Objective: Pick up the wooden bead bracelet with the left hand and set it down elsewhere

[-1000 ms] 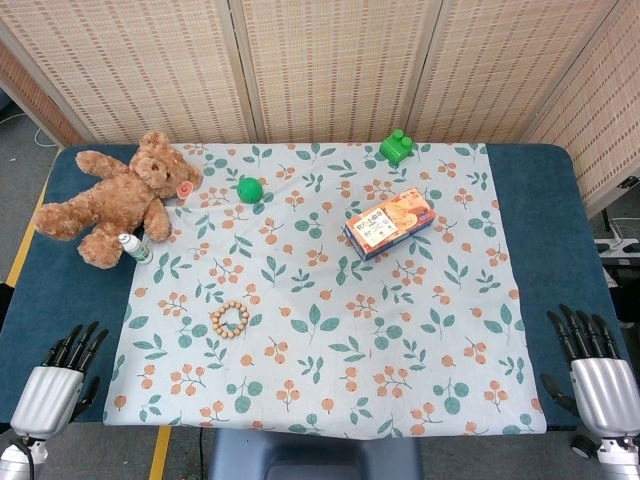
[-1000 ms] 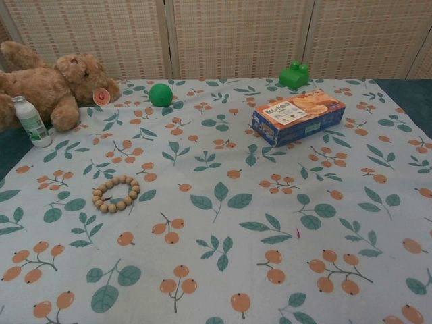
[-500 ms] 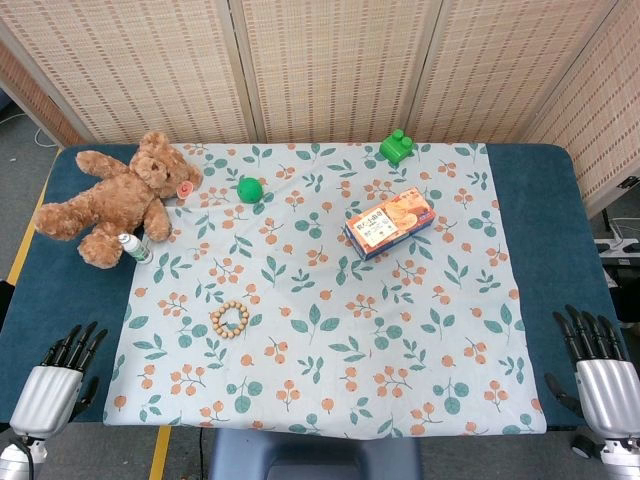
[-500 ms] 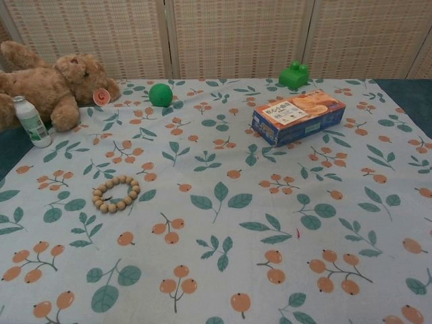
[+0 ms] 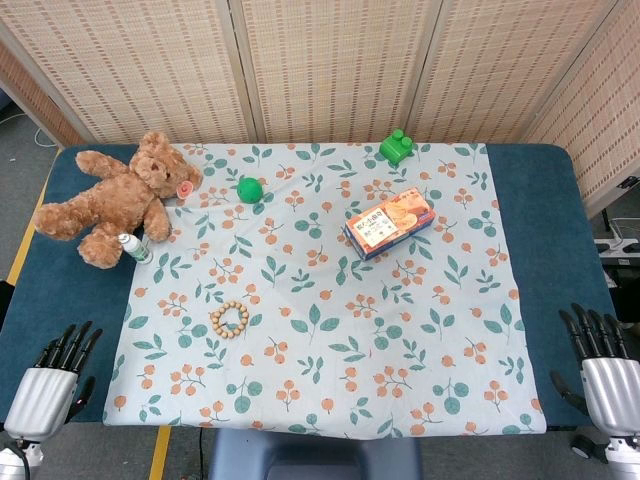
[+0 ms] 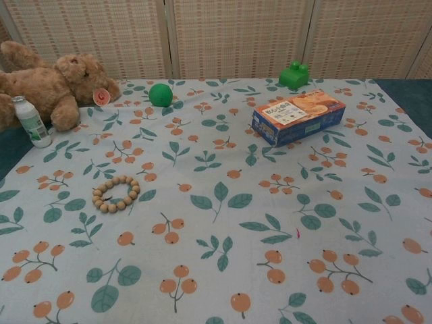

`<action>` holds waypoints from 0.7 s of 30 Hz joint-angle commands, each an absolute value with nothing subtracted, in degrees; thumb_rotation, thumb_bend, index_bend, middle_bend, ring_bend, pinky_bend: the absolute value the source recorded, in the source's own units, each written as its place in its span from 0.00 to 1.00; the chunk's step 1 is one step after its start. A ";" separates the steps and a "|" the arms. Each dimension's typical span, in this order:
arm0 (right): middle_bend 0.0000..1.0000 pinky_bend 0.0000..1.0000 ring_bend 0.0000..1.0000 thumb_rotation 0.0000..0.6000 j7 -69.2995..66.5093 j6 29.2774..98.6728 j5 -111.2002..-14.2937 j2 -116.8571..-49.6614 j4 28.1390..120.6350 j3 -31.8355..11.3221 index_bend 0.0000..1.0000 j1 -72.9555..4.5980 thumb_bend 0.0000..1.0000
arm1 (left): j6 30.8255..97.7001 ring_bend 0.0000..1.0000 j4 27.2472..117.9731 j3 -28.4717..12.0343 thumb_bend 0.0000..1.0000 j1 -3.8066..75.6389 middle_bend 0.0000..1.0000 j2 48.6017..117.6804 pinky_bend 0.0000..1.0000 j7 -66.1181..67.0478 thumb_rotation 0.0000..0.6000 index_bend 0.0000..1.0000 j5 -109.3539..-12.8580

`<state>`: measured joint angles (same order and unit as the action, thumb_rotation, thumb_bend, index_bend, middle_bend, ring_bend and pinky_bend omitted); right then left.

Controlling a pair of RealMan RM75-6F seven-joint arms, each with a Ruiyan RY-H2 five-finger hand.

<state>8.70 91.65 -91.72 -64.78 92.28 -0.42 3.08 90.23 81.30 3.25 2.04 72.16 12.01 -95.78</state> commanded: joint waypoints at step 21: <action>0.00 0.00 0.00 1.00 16.48 80.73 -82.81 -64.72 96.95 -1.46 0.00 -0.75 0.20 | 88.42 0.03 82.97 4.98 0.55 0.97 0.00 69.44 0.19 7.88 1.00 0.00 -94.79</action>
<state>14.45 82.93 -84.65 -64.88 95.51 -1.53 0.35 88.75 82.54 4.78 0.80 69.83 7.97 -95.14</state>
